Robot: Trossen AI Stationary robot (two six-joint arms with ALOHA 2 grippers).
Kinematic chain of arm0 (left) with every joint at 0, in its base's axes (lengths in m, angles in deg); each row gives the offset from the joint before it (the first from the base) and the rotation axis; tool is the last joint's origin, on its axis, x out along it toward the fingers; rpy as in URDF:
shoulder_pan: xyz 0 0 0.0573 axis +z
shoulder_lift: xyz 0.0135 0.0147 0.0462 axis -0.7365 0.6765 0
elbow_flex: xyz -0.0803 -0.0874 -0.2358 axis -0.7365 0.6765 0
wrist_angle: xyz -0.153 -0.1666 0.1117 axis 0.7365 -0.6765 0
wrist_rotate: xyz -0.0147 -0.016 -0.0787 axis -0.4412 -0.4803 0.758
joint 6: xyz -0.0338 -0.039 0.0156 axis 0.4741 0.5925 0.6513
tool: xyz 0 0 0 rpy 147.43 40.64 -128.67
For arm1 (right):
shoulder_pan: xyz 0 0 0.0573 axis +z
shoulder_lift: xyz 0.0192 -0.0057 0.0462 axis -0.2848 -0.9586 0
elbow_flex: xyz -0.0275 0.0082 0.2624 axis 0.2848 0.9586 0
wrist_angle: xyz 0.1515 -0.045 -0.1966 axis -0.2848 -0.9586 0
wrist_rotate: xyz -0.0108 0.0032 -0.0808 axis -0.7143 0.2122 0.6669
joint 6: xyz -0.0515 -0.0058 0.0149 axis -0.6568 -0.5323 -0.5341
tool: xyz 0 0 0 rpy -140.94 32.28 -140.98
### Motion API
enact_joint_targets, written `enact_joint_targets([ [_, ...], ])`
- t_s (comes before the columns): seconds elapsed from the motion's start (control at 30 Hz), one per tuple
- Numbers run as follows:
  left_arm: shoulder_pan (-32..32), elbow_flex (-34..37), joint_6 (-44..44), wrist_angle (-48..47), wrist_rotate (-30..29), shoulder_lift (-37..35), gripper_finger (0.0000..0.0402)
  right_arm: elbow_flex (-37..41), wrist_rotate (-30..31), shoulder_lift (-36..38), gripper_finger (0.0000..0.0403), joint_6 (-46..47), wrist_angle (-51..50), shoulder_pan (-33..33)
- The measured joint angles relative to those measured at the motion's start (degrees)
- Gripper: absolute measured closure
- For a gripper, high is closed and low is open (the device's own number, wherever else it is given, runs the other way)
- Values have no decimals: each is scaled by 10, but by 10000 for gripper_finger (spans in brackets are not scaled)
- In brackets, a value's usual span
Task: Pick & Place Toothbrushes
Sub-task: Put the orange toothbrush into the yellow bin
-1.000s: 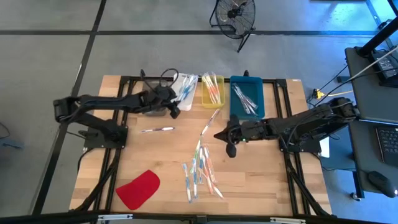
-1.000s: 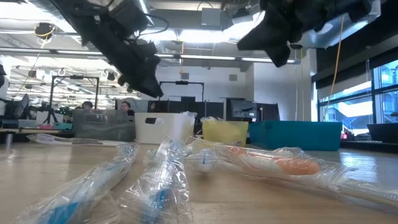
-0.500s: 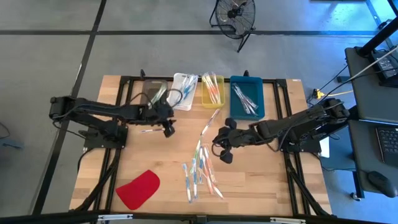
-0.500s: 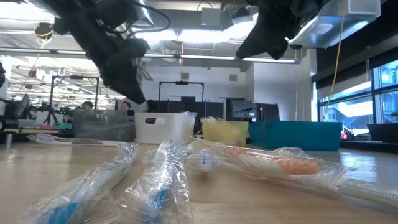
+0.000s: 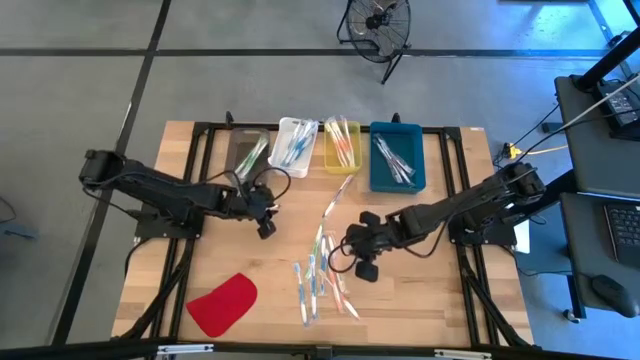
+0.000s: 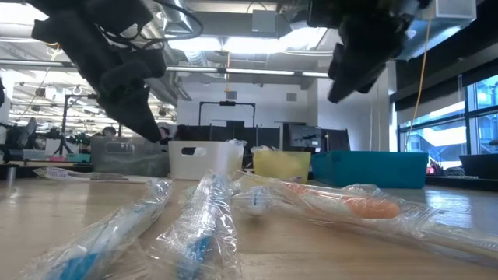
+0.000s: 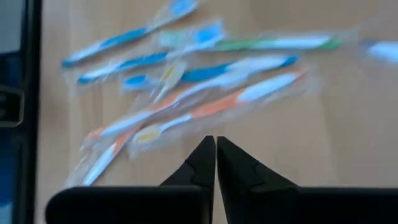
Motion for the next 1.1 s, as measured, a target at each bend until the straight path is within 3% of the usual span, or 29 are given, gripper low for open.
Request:
enact_joint_targets([
  [0.17, -19, 1, 17, -2, -4, 0, 299, 0, -41, -17, 394, 26, -5, 14],
  [0.37, -36, 1, 35, -1, -28, 0, 301, 0, -48, -18, 393, 25, -13, 23],
  [0.77, -71, 1, 58, -2, -49, 0, 302, 1, -16, -17, 320, 24, 50, 19],
  [1.1, -77, 1, 58, -2, -50, 0, 302, 1, -54, -17, 276, 47, 112, -2],
])
